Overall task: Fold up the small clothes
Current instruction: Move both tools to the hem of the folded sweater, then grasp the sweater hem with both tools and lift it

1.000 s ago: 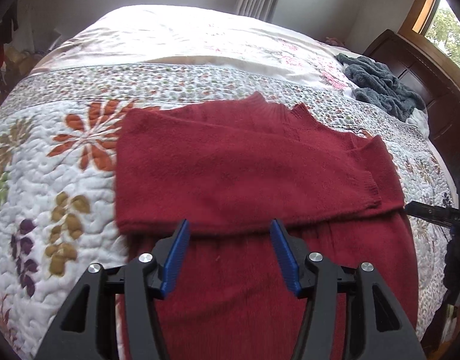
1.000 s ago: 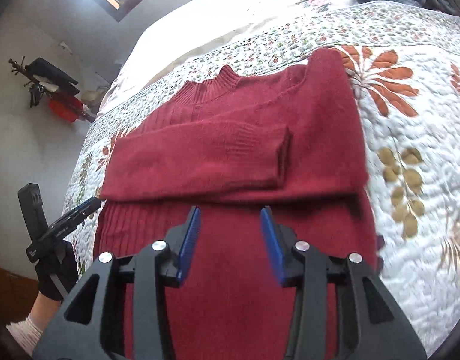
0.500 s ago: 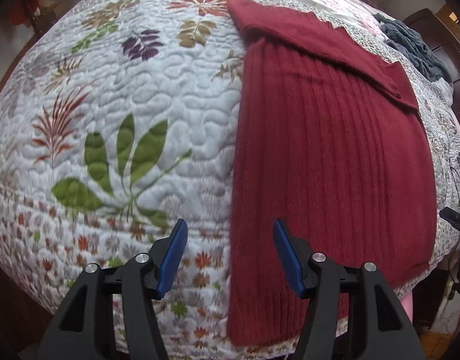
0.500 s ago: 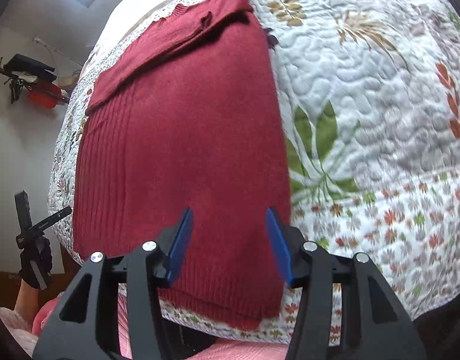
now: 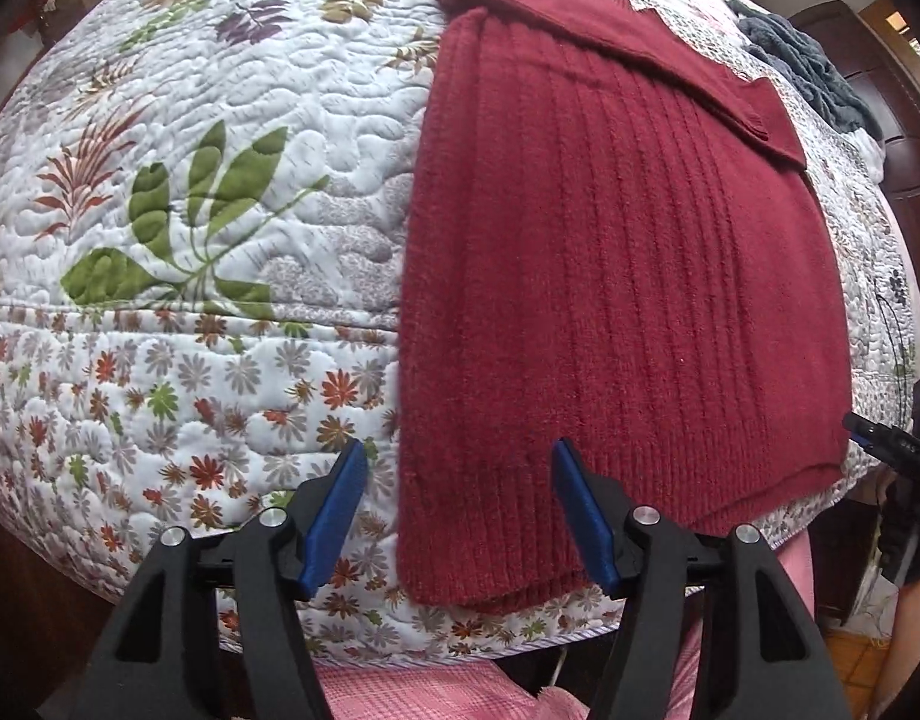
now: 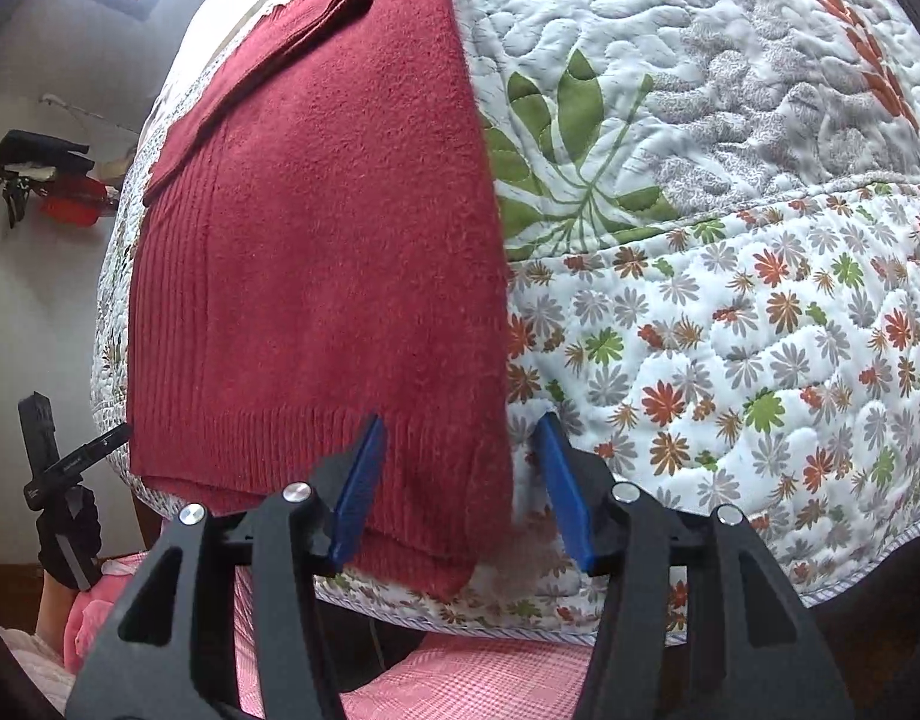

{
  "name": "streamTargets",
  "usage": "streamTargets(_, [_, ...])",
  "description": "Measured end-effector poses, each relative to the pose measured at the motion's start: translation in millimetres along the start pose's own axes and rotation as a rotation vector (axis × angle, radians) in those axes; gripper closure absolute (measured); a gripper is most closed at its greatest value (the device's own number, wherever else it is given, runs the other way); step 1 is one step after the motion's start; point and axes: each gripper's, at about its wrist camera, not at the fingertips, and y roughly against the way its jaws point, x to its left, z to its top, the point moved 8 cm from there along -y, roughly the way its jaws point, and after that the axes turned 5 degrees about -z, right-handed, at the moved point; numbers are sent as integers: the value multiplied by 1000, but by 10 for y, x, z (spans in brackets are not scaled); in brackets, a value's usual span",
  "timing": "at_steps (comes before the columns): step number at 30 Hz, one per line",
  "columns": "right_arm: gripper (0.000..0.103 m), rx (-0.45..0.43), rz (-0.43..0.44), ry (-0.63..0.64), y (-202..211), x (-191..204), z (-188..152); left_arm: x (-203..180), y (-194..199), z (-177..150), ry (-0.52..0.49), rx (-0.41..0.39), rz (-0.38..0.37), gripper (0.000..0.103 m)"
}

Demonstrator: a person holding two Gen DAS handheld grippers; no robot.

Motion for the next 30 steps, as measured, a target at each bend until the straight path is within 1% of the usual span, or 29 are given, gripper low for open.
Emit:
streamTargets(2, [48, -2, -6, 12, -18, 26, -8, -150, -89, -136, 44, 45, -86, 40])
streamTargets(5, [47, -4, 7, 31, -15, 90, -15, -185, -166, -196, 42, 66, -79, 40])
streamTargets(8, [48, -3, 21, 55, 7, 163, -35, -197, -187, -212, 62, 73, -100, 40])
streamTargets(11, [48, -1, 14, 94, 13, 247, -51, -163, -173, -216, 61, 85, -111, 40])
streamTargets(15, [48, 25, -4, 116, -116, 273, -68, -73, -203, -199, 65, 89, -125, 42])
streamTargets(16, [50, 29, -11, 117, -150, 265, -68, -55, -209, -202, 72, 88, -132, 42])
streamTargets(17, [57, 30, -26, 113, -175, 253, -61, -31, -220, -204, 83, 88, -132, 47])
streamTargets(18, [61, 25, -50, 120, -181, 247, -53, -7, -225, -212, 97, 87, -122, 50])
streamTargets(19, [68, 18, -62, 140, -164, 268, -44, 1, -209, -209, 106, 83, -116, 56])
streamTargets(20, [79, 11, -68, 157, -144, 312, -46, 2, -184, -206, 108, 79, -114, 66])
streamTargets(22, [89, 8, -52, 173, -97, 364, -49, 23, -142, -200, 121, 76, -126, 75])
streamTargets(23, [91, 7, -47, 178, -82, 380, -51, 28, -127, -197, 124, 74, -126, 82])
streamTargets(24, [93, 6, -43, 189, -54, 390, -48, 26, -115, -194, 120, 73, -114, 85])
streamTargets(25, [96, 1, -29, 199, -34, 413, -36, 38, -100, -192, 116, 70, -112, 92])
streamTargets(26, [97, 1, -5, 196, -13, 435, -31, 20, -80, -183, 113, 65, -112, 96])
streamTargets(27, [97, -1, 31, 187, 23, 464, -16, 27, -36, -174, 109, 57, -121, 96])
streamTargets(30, [98, -25, 137, 147, 188, 502, 92, -32, 150, -85, 124, 12, -225, 96])
